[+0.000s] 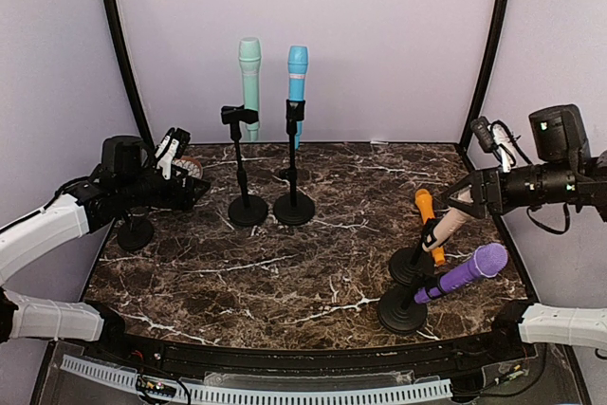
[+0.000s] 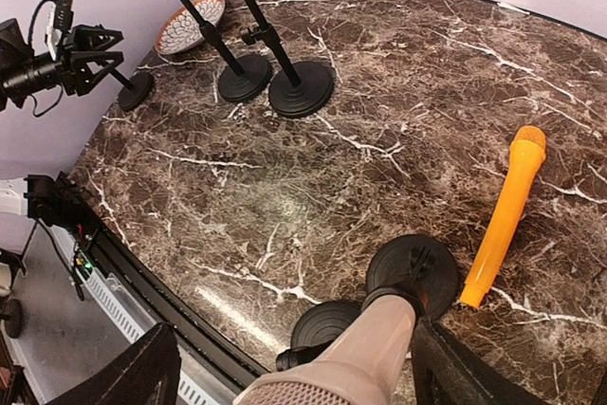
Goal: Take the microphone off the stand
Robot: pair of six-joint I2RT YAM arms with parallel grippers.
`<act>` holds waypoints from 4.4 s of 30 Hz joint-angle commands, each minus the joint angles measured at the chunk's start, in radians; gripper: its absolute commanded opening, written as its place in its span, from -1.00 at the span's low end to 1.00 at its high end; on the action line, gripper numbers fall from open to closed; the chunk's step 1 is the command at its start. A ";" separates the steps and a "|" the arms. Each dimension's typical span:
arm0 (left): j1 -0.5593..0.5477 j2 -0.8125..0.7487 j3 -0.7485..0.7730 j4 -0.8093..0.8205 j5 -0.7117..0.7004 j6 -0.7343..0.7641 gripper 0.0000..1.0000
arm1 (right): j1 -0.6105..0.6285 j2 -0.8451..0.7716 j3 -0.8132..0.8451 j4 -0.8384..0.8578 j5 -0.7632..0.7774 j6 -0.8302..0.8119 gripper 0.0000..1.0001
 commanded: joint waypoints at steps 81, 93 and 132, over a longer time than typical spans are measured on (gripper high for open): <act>-0.320 0.186 0.065 0.198 0.317 0.022 0.49 | 0.686 0.333 -0.057 0.758 0.663 0.121 0.90; -0.319 0.133 0.047 0.179 0.244 0.036 0.50 | 0.734 0.459 0.014 0.724 0.869 0.314 0.64; -0.416 0.238 0.087 0.089 0.418 0.146 0.60 | 0.386 0.519 -0.062 1.170 -0.126 -0.152 -0.61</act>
